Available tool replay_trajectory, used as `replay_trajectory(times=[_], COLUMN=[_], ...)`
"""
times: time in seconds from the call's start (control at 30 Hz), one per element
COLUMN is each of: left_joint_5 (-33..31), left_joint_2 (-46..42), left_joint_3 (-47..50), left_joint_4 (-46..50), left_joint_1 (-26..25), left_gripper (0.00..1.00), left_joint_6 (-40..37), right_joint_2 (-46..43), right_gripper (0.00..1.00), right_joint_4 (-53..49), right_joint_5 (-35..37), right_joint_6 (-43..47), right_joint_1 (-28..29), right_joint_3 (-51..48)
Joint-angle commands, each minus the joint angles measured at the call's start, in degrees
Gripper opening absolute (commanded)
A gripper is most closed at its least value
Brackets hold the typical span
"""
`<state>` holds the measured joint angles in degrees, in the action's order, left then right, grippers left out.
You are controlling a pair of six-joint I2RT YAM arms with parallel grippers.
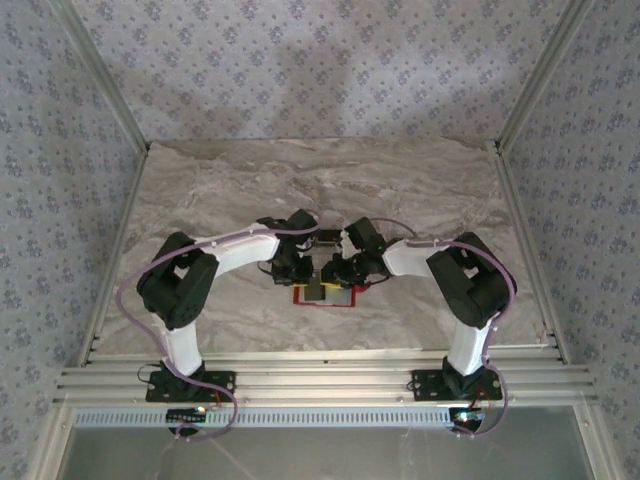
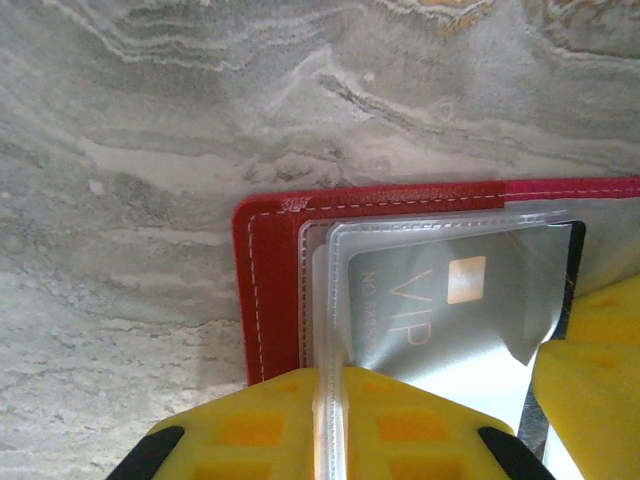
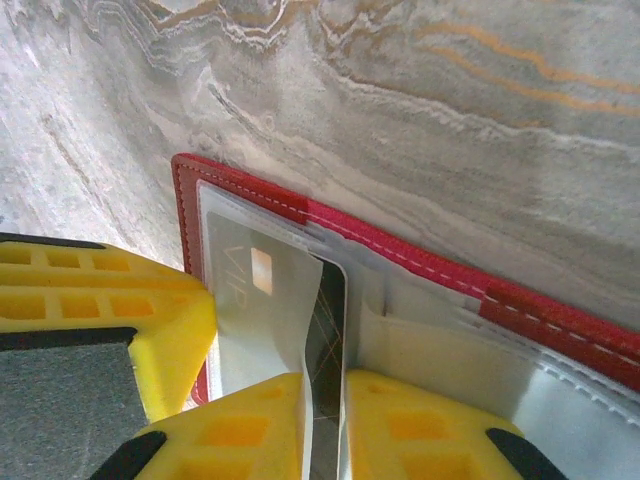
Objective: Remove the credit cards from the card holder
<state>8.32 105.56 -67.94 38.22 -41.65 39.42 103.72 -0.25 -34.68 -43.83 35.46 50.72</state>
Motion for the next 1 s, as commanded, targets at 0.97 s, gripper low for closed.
replay_trajectory(times=[0.97], left_joint_5=[-1.86], left_joint_2=[4.39], left_joint_3=[-0.52], left_joint_4=[4.67], left_joint_1=[-0.45], left_gripper=[0.14], left_joint_6=[-1.63], right_joint_2=[-3.41], right_gripper=[0.12], right_joint_4=[14.96], right_joint_5=[-6.87], right_joint_6=[-7.71], right_joint_1=[-1.15], right_joint_3=[-6.59])
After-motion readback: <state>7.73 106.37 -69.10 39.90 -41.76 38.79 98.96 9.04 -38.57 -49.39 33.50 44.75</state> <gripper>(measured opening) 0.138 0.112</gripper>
